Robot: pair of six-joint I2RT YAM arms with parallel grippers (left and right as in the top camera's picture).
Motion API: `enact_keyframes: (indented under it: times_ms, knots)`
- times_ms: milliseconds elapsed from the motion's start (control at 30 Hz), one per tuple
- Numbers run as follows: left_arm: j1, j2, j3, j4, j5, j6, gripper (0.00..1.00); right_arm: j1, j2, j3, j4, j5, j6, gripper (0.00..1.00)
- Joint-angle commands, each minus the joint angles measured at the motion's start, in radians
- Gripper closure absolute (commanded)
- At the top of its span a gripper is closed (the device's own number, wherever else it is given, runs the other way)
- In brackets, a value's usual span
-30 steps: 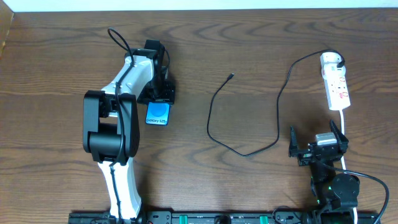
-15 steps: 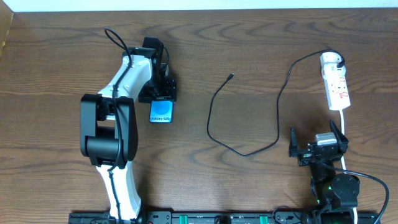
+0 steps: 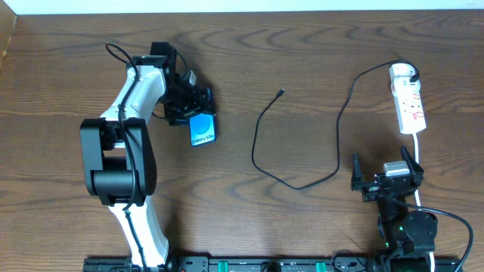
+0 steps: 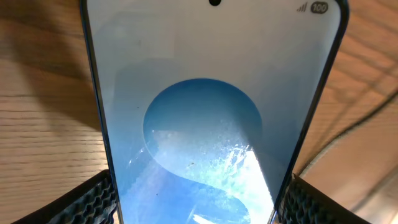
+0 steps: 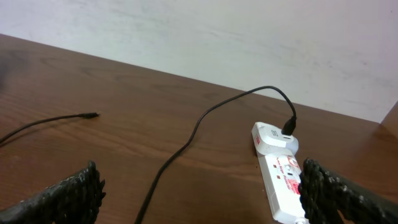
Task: Plug charger to phone and switch on socket
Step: 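Lift the phone with the left gripper and carry it right toward the cable end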
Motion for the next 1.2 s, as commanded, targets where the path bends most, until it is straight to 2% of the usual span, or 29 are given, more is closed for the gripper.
enact_keyframes:
  times_ms: [0, 133, 333, 533, 833, 1167]
  knots:
    - [0.007, -0.043, 0.023, -0.006, 0.122, -0.017, 0.37, 0.008, -0.003, -0.002, -0.003, -0.009, 0.012, 0.01]
    - [0.008, -0.043, 0.023, -0.005, 0.136, -0.048, 0.37, 0.008, -0.003, -0.002, -0.003, -0.010, 0.012, 0.01]
    - [0.008, -0.043, 0.023, 0.029, 0.288, -0.087, 0.37, 0.008, -0.003, -0.002, -0.003, -0.010, 0.011, 0.01]
    - [0.007, -0.043, 0.023, 0.051, 0.336, -0.149, 0.37, 0.008, -0.003, -0.002, -0.003, -0.010, 0.012, 0.01]
    - [0.007, -0.043, 0.023, 0.063, 0.359, -0.338, 0.38, 0.008, -0.003, -0.002, -0.003, -0.010, 0.012, 0.01]
    - [0.006, -0.043, 0.023, 0.214, 0.561, -0.473, 0.37, 0.008, -0.003, -0.002, -0.003, -0.010, 0.012, 0.01]
